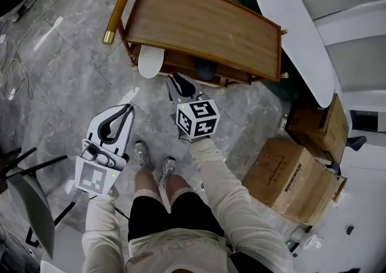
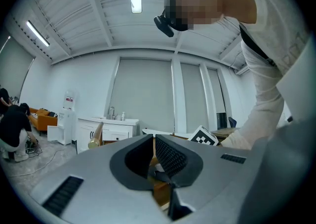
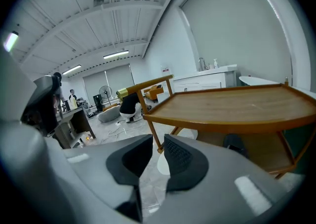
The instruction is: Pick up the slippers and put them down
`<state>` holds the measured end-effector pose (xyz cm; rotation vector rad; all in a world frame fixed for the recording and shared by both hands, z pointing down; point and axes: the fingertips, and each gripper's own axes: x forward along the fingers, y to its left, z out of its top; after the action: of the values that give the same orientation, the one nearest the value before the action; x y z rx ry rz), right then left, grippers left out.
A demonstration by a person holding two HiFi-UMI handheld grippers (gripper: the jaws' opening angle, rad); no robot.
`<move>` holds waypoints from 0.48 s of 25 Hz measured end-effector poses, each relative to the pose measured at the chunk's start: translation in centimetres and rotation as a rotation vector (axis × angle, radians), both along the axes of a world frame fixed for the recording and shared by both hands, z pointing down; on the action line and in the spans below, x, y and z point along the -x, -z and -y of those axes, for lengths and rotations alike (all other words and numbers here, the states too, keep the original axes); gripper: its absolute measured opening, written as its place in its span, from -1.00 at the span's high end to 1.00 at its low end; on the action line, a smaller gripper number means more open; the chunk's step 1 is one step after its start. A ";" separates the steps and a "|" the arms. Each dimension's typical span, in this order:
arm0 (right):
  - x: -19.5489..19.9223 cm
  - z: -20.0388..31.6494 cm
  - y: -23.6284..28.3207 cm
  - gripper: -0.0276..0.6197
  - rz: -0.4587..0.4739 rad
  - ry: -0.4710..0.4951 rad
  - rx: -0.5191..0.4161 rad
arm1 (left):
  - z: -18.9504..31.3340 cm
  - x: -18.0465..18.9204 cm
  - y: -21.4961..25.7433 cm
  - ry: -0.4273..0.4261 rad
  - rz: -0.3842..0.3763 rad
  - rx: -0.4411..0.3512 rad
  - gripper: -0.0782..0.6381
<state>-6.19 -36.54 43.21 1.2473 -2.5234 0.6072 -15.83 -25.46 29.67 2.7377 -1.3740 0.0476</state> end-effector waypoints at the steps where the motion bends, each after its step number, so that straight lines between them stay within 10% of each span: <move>1: 0.0 0.3 -1.1 0.67 0.002 -0.001 0.000 | -0.2 -0.1 -1.1 0.001 -0.003 -0.001 0.77; 12: 0.9 4.8 -12.8 0.49 0.035 -0.030 -0.006 | -0.5 0.6 -12.8 0.044 0.000 -0.036 0.77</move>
<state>-7.11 -41.30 55.99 1.2892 -2.5409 0.6332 -16.43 -25.00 42.46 2.7351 -1.4479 0.0214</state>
